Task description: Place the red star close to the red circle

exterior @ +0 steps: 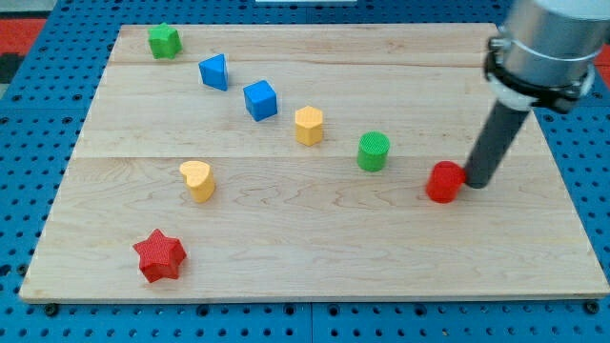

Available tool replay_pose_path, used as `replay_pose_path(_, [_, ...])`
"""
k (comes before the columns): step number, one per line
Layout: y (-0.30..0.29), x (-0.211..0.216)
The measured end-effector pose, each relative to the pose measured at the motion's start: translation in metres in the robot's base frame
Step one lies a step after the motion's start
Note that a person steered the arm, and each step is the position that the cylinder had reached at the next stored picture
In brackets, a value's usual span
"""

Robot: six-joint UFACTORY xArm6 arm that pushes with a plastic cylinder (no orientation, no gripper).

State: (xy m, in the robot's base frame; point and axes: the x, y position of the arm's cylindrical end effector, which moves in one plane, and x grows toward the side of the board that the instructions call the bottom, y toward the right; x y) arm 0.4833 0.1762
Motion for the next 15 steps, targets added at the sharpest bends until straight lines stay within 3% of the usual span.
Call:
replay_pose_path(1, [-0.003, 0.001])
replay_pose_path(2, [0.026, 0.035])
replay_pose_path(3, [0.049, 0.129])
replay_pose_path(5, [0.016, 0.136])
replay_pose_path(6, [-0.036, 0.135])
replay_pose_path(8, [-0.301, 0.136])
replay_pose_path(9, [-0.362, 0.134])
replay_pose_path(10, [-0.368, 0.097])
replay_pose_path(12, [-0.244, 0.084])
replay_pose_path(13, [-0.335, 0.087])
replay_pose_path(14, [-0.314, 0.133])
replay_pose_path(15, [-0.278, 0.096])
